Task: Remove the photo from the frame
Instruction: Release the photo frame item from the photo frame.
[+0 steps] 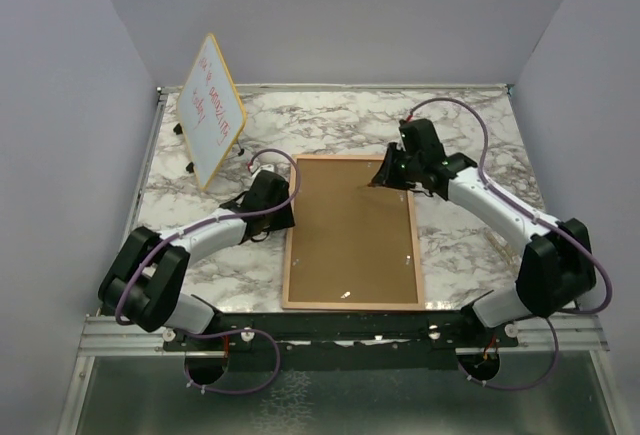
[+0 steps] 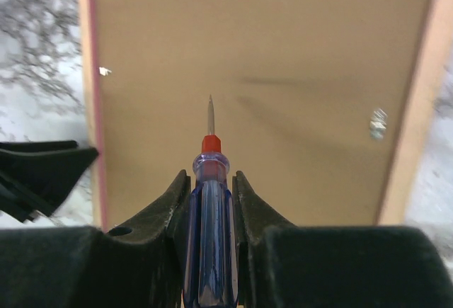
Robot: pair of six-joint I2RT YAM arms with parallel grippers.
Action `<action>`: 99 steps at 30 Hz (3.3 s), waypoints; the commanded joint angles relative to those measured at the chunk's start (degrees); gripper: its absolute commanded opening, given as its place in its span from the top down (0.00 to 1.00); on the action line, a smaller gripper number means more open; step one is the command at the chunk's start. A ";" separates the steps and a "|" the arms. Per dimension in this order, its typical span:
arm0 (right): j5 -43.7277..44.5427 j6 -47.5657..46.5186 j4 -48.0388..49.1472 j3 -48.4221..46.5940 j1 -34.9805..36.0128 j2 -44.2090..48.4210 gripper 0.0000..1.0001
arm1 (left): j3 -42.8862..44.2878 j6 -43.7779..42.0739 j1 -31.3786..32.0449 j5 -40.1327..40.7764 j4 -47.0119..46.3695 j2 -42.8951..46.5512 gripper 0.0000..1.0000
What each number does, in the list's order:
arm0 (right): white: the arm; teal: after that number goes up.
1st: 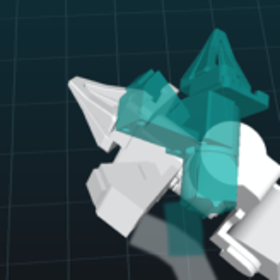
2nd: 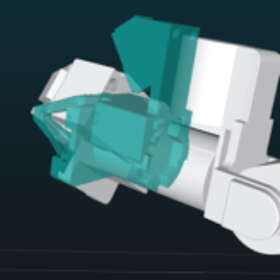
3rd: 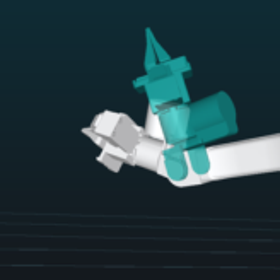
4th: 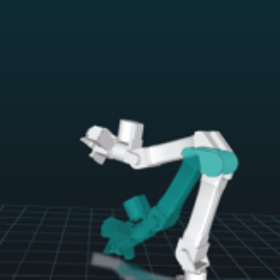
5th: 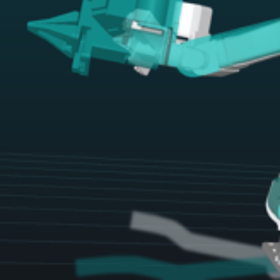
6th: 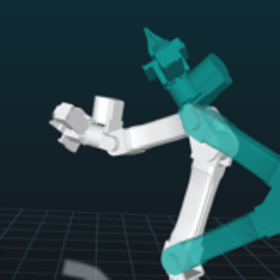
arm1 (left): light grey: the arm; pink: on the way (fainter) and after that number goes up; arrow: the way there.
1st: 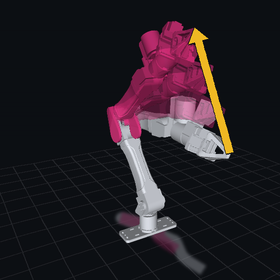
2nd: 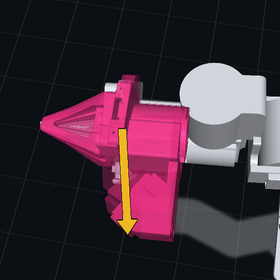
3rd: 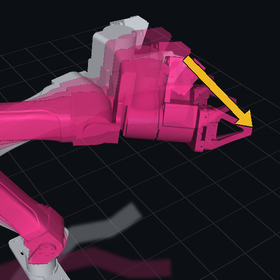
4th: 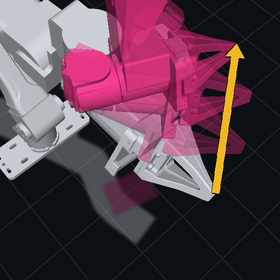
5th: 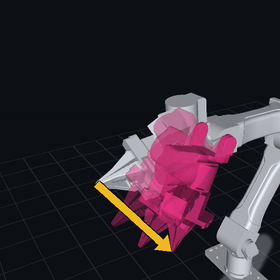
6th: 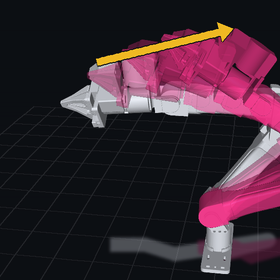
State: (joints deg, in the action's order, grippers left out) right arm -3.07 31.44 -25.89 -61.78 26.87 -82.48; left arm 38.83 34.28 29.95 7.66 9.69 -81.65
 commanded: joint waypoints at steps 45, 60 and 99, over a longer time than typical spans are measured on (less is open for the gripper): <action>-11.74 -5.24 -0.62 -32.21 10.45 -35.35 0.99 | -1.34 -4.27 -0.42 -2.70 0.38 -3.50 0.76; -9.99 -7.05 -2.88 -31.73 11.31 -34.63 0.99 | -1.16 -4.40 -0.42 -2.18 0.79 -3.42 0.78; -6.58 -8.06 -5.42 -30.74 12.17 -32.19 0.99 | -1.06 -4.59 -0.42 -0.98 1.53 -3.46 0.81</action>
State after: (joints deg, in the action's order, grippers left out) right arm -10.98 24.82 -26.50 -92.40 38.37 -114.72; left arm 38.87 31.64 29.76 2.61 6.42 -82.52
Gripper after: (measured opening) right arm 0.233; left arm 0.198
